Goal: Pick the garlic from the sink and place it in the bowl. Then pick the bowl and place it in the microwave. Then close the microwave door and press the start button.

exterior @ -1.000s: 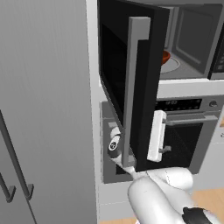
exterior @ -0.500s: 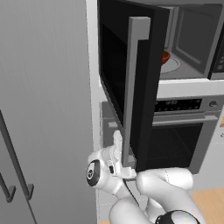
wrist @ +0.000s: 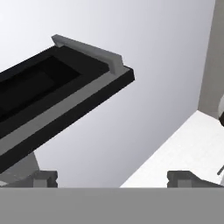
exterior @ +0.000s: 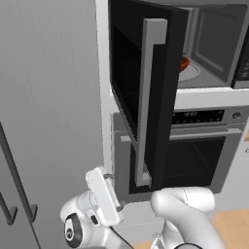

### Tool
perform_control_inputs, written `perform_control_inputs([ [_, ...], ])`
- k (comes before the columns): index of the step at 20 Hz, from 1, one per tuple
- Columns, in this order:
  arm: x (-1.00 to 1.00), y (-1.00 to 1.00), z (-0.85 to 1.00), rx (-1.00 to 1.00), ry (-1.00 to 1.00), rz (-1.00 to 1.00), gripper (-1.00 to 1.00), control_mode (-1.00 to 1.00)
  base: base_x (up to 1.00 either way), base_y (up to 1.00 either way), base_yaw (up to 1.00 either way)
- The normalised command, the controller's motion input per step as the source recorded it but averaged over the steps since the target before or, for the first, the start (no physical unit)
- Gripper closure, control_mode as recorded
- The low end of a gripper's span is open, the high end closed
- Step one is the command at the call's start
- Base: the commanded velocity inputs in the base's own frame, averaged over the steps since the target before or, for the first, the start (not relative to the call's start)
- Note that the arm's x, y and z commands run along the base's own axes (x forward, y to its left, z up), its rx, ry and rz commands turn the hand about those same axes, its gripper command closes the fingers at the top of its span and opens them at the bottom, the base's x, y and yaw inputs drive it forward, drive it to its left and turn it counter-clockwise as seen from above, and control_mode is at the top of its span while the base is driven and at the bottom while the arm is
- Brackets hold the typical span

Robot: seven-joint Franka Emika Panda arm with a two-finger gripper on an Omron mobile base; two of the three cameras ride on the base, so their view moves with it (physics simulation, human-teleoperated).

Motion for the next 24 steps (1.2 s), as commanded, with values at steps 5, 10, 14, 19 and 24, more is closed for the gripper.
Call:
perform_control_inputs([
  [5, -0.26, 0.85, 0.17, 0.00, 0.00, 0.24, -1.00, -1.00, 0.00, 0.00, 0.00],
  [10, -0.27, 0.22, 0.58, 0.01, 0.00, 0.08, -1.00, -1.00, 0.00, 0.00, 0.00],
  [14, -0.15, -0.01, 0.66, 0.08, 0.00, 0.06, -1.00, -1.00, 0.00, 0.00, 0.00],
  [19, -0.08, -0.31, 0.60, 0.12, -0.05, 0.08, -1.00, -1.00, 0.00, 0.00, 0.00],
  [24, 0.00, -0.59, 0.66, 0.15, -0.01, 0.09, -1.00, -1.00, 0.00, 0.00, 0.00],
])
